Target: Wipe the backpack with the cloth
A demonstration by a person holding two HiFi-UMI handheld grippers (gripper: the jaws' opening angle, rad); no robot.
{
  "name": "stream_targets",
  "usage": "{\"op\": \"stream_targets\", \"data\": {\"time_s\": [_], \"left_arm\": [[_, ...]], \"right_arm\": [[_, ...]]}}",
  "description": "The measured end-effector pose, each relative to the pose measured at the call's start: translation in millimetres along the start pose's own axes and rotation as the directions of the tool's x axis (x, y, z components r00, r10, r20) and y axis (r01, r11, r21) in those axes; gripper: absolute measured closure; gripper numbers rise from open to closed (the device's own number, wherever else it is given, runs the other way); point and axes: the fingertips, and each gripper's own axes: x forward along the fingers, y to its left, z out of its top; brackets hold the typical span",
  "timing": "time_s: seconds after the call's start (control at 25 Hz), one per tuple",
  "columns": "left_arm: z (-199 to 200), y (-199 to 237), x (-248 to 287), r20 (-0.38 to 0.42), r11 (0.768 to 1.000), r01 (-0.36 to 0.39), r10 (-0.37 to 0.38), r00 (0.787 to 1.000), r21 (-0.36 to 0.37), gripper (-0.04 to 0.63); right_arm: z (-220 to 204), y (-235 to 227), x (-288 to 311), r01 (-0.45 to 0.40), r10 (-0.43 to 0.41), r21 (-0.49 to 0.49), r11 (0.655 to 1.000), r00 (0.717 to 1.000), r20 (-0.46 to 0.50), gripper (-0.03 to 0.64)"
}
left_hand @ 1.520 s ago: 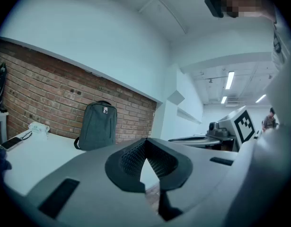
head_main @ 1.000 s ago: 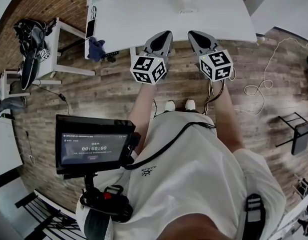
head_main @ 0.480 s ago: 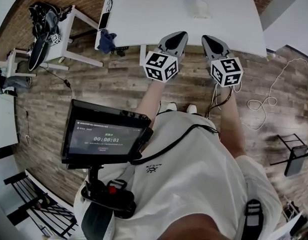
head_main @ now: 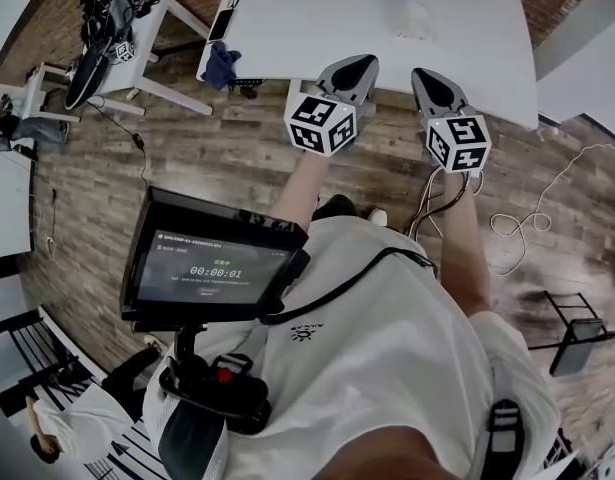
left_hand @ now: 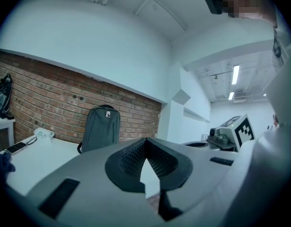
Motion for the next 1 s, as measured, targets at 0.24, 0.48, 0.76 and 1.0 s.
{"op": "stream_targets", "data": {"time_s": [0.24, 0.48, 0.76, 1.0], "left_arm": [[-7, -6, 7, -0.008, 1.0, -0.012, 0.012, 1.0, 0.002, 0.594], [-7, -3, 4, 0.002, 1.0, -0.021, 0.021, 1.0, 0.005, 0.594], [-10, 3, 14, 0.001, 1.0, 0.001, -0.001, 1.0, -0.003, 0.594], [-16, 62, 62, -0.037, 0.998, 0.046, -0.047, 0.998, -0.033, 0.594]], "right_arm": [[-5, -6, -2, -0.021, 0.021, 0.005, 1.0, 1.0, 0.007, 0.614], [-4, -7, 1, -0.024, 0.024, 0.008, 1.0, 1.0, 0.017, 0.614], [-2, -14, 7, 0.001, -0.001, 0.003, 1.0, 1.0, 0.015, 0.614], [-2, -41, 73, 0.033, -0.032, 0.018, 0.999, 0.999, -0.023, 0.614]]}}
